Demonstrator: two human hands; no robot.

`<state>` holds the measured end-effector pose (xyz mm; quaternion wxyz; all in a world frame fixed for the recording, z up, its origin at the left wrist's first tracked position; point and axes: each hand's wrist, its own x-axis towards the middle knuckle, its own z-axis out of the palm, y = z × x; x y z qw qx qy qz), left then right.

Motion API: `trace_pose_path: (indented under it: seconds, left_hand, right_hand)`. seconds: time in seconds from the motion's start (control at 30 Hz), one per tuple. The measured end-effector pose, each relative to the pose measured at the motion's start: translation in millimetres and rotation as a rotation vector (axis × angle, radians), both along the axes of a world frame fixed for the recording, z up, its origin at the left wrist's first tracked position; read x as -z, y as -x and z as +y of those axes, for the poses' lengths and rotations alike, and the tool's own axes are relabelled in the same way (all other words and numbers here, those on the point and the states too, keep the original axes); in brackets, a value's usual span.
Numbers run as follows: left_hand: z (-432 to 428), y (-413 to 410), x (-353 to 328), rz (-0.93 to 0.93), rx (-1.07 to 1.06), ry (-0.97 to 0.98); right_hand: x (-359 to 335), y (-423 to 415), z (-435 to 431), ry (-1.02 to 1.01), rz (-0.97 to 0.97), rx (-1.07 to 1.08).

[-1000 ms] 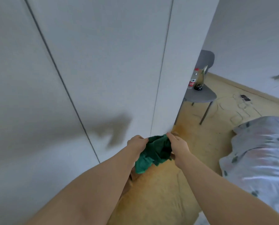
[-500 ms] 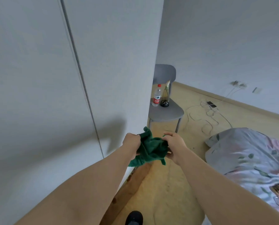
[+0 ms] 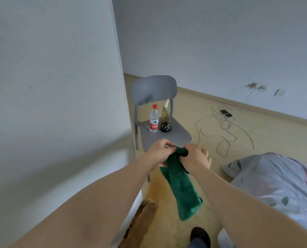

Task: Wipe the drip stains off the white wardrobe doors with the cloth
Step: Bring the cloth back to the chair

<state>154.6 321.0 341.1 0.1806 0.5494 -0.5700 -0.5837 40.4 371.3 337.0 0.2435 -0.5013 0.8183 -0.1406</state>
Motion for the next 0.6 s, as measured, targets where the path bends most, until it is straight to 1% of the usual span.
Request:
trace_pose_path:
  seconds: [0.1,0.17,0.23,0.3,0.37,0.43,0.5,0.6]
  left_hand:
    - [-49,49,11,-0.068,-0.006,0.052]
    - [-76,80,19,-0.172,0.012,0.111]
    - [-94,106,29,-0.289,0.032,0.152]
    - [-110,129,42,-0.363,-0.006,0.114]
    - [-124,143,51,-0.397,-0.088,0.051]
    - [-147,158,57,-0.454,-0.134,0.056]
    - [-167,168,61,-0.449,-0.187,0.045]
    - [-206,182,66,-0.333,-0.259,-0.088]
  right_hand:
    - [11,50,-59,-0.029,-0.038,-0.032]
    - [19,79,-95,-0.028,-0.134,-0.03]
    - [25,107,-123,-0.013,-0.277,-0.023]
    - [25,139,-146,-0.002,-0.373,-0.025]
    - [24,163,-166,-0.008,-0.401,-0.054]
    - [27,184,-192,-0.014,-0.406,-0.083]
    - [31,195,-211,-0.019,-0.418,-0.089]
    - [40,211,-251,-0.037,-0.425,-0.087]
